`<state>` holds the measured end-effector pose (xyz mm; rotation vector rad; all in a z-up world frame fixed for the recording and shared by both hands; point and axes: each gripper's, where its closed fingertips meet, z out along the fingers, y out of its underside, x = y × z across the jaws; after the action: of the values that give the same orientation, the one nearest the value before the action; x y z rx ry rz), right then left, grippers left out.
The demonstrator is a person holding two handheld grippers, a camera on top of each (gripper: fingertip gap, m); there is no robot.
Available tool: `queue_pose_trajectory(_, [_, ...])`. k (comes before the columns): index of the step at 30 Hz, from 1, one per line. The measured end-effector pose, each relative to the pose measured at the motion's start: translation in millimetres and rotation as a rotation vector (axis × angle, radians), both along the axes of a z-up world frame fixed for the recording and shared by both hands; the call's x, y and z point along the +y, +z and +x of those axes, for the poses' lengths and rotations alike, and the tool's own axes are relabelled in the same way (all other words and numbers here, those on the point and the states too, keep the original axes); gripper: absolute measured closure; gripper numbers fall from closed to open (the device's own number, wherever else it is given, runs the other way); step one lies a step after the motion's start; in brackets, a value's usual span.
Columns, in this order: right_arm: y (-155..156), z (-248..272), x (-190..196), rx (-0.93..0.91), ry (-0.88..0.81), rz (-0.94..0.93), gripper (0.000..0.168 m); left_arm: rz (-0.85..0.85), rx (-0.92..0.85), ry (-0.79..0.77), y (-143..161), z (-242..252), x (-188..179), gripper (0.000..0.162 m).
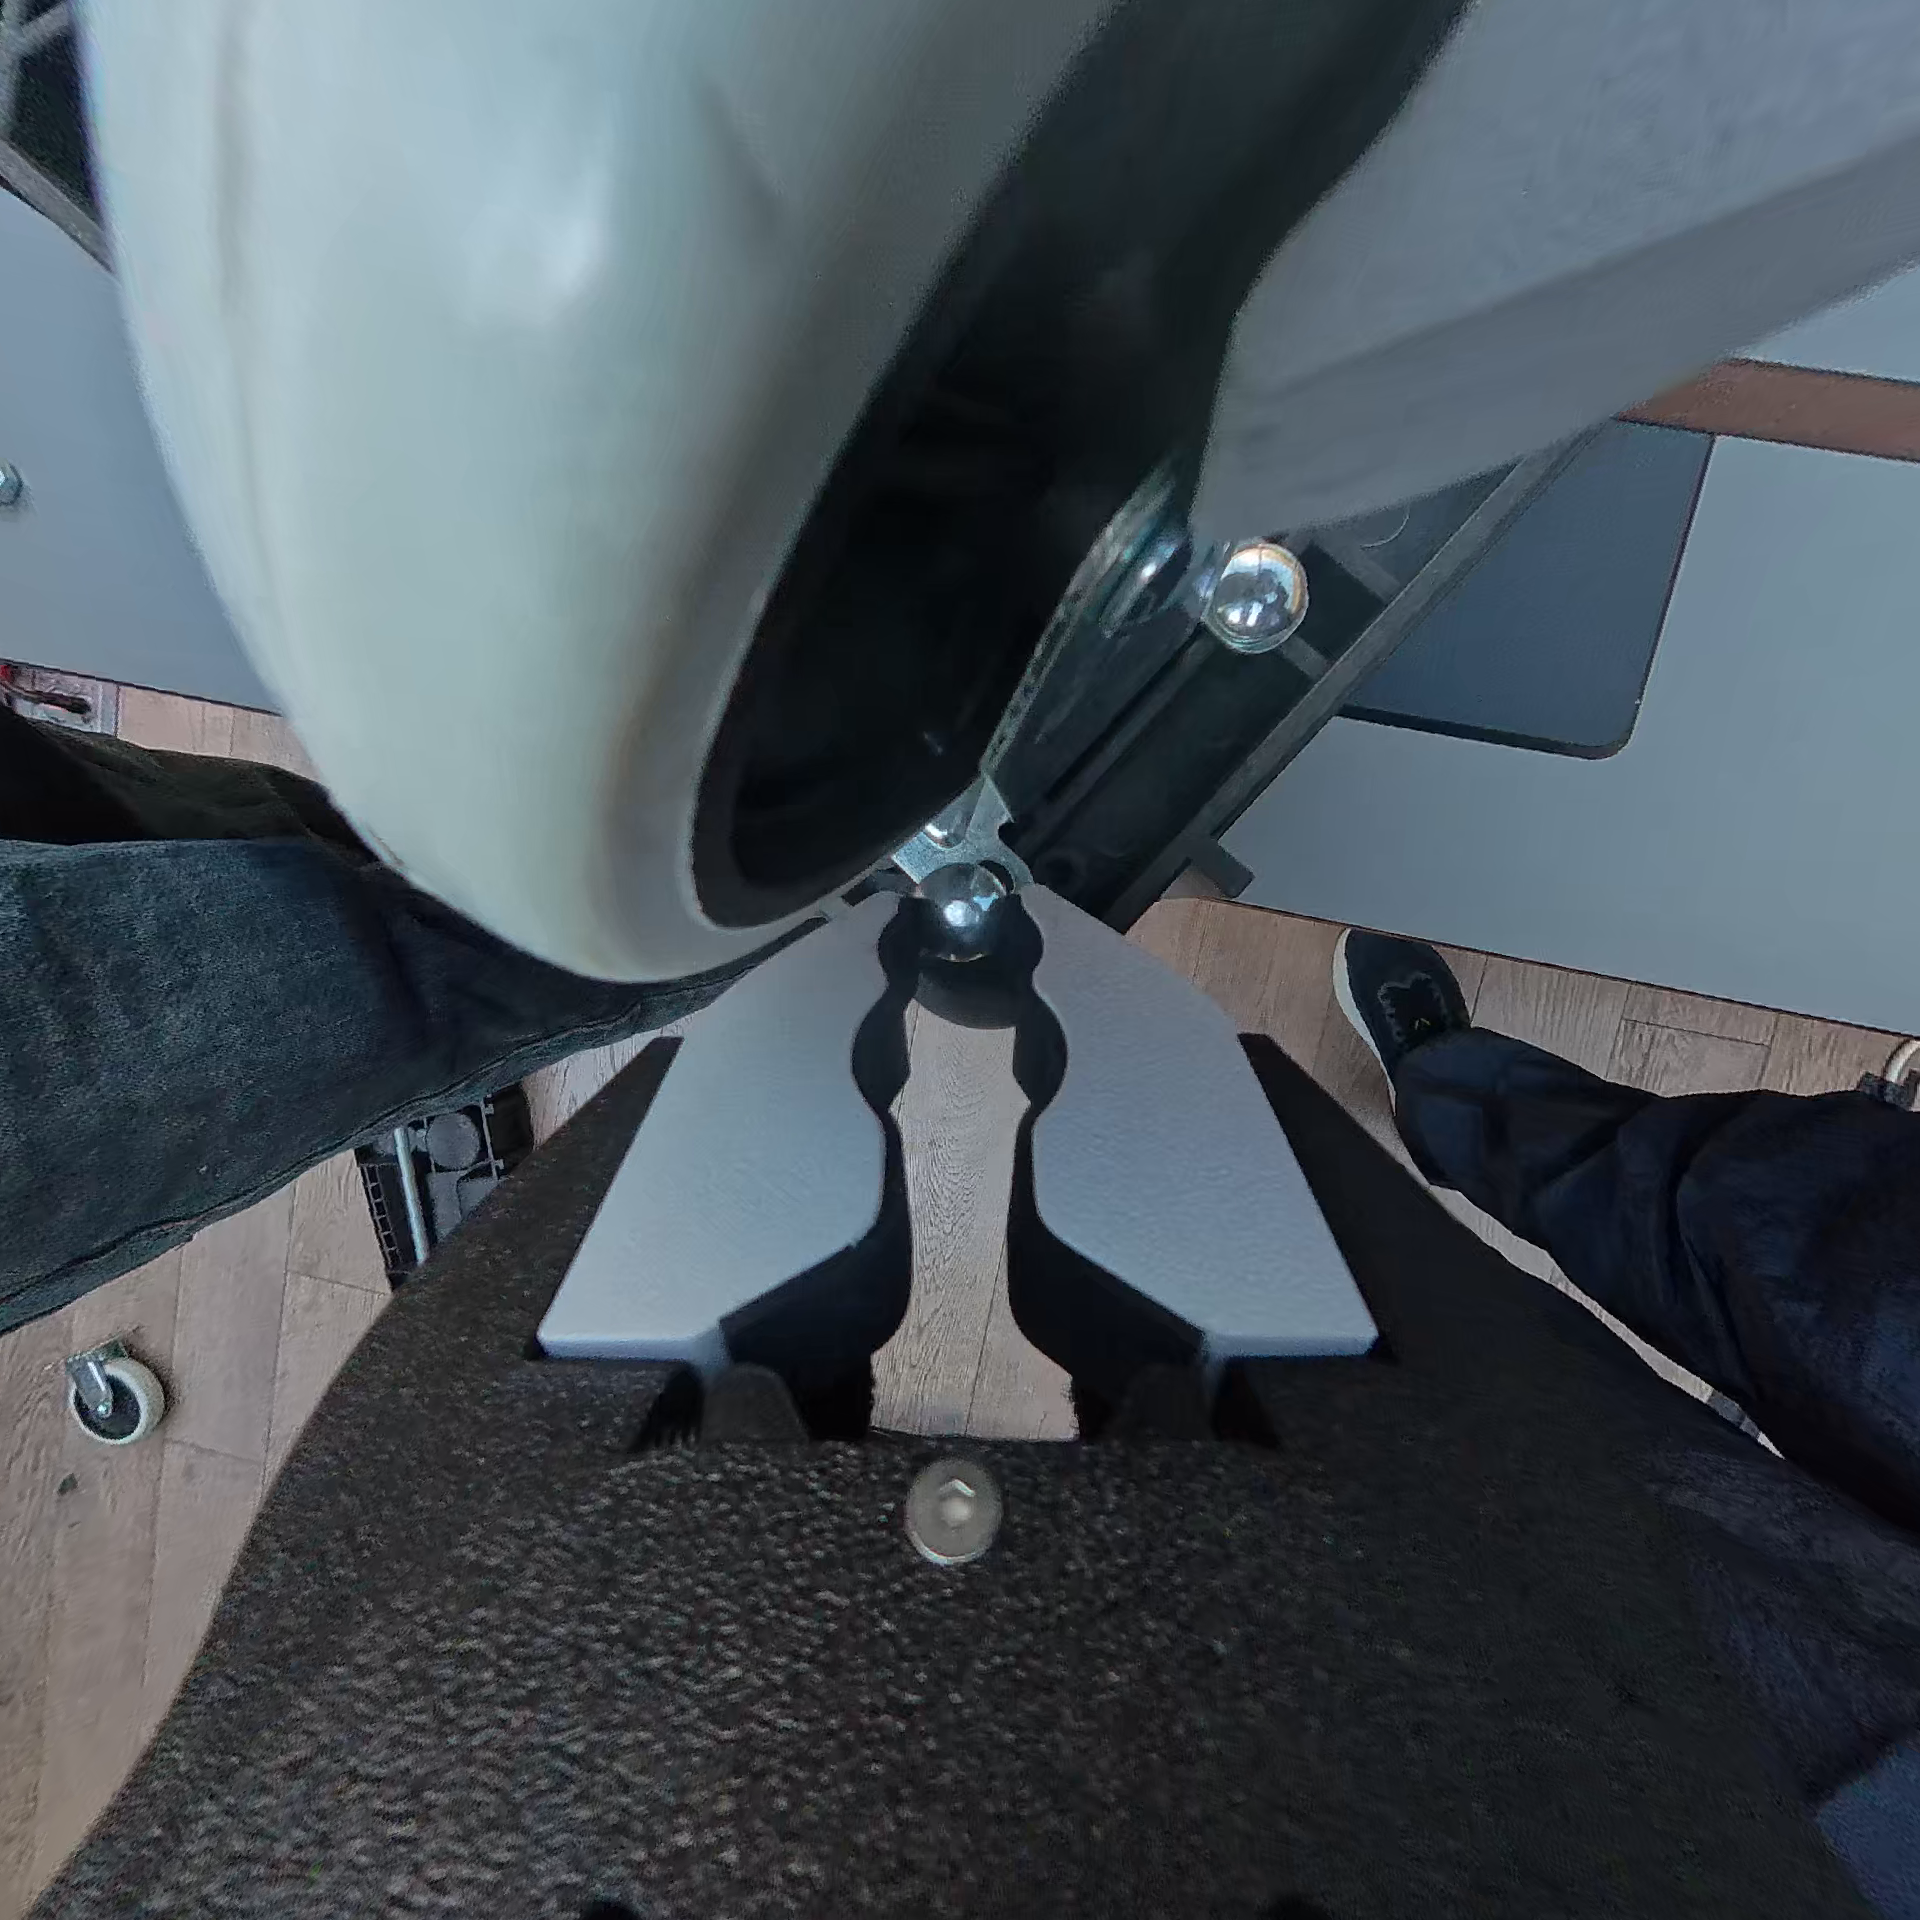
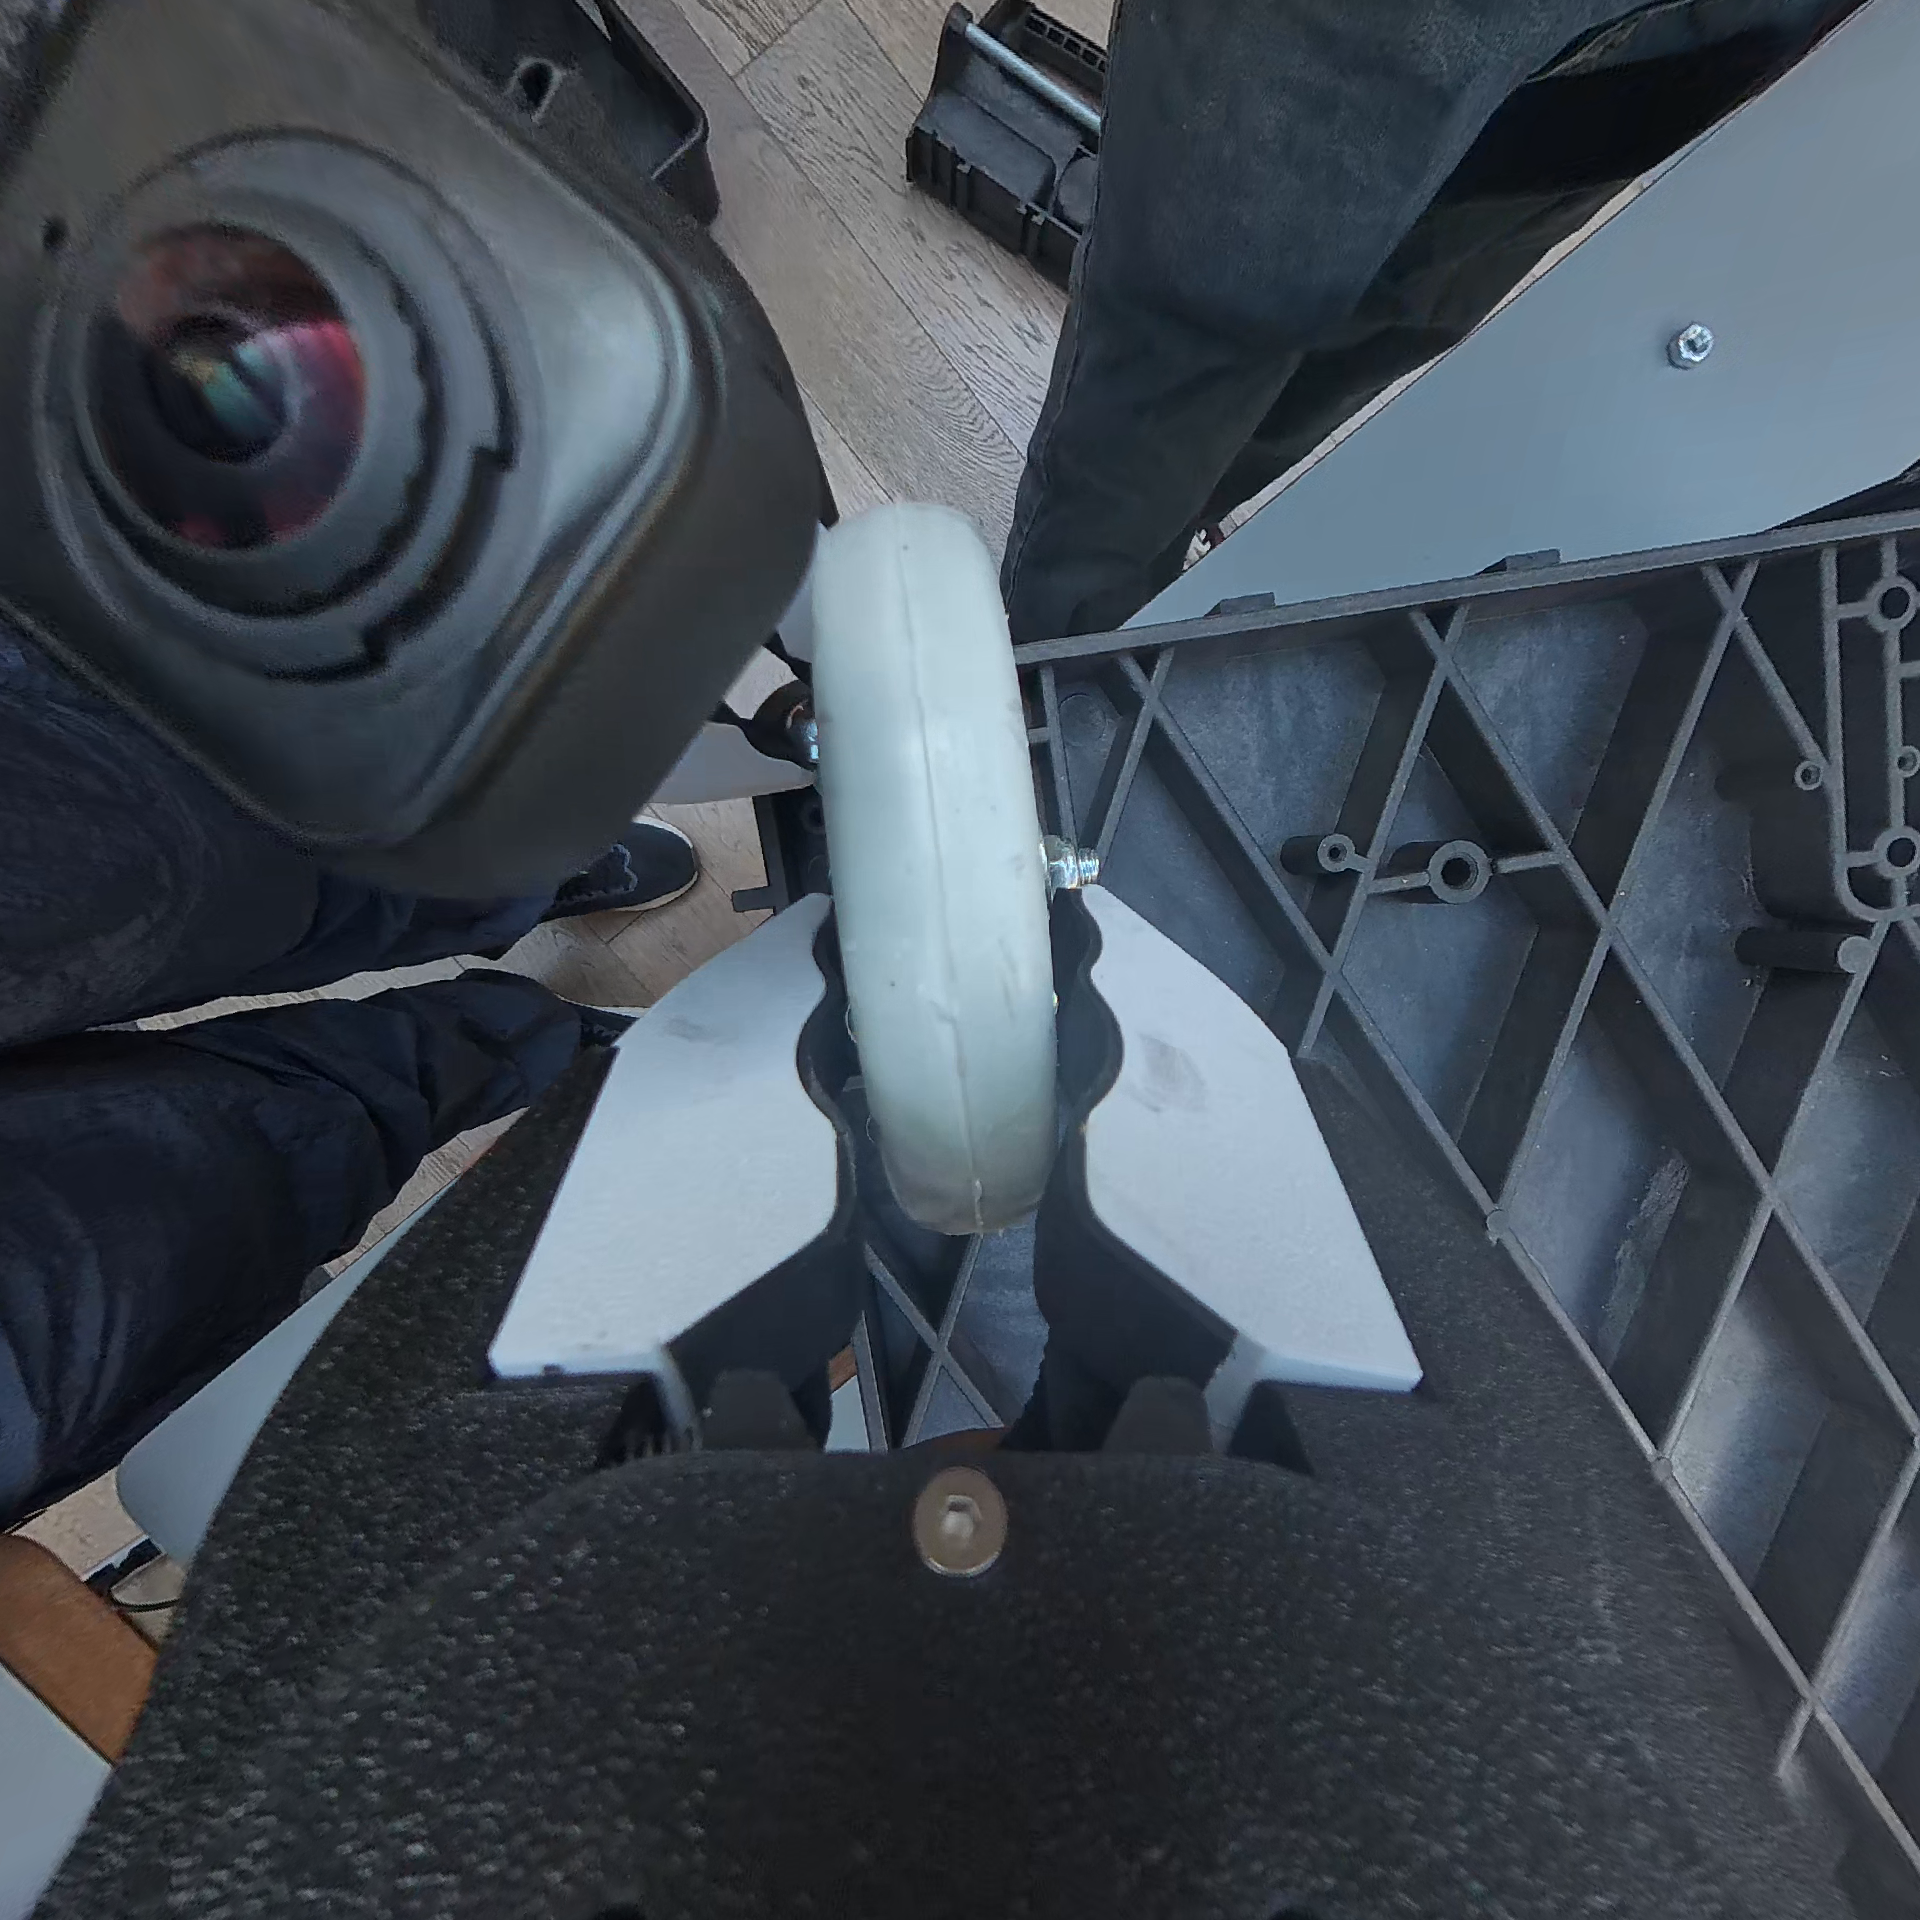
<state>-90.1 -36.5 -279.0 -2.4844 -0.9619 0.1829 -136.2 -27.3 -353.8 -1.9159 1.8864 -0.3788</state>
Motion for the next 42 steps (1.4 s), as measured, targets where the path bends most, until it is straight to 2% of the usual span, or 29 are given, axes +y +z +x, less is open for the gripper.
queue_pose_trajectory(1, [0,0,0,0.001,-0.001,0.001,0.131,0.004,0.009,-0.004,-2,0,0,0.146])
queue_pose_trajectory(7, [0,0,0,0.006,-0.002,0.0,0.131,-0.015,0.041,-0.003,-16,0,-1,0.145])
queue_pose_trajectory(19, [0,0,0,0.015,-0.003,0.0,0.131,-0.088,-0.007,0.038,-17,1,-4,0.145])
queue_pose_trajectory(39, [0,0,1,-0.011,0.006,0.014,0.13,-0.197,-0.134,0.109,0,-9,-11,0.146])
queue_pose_trajectory(42, [3,-3,1,0.001,0.011,0.049,0.123,-0.222,-0.177,0.123,4,-17,-18,0.145])
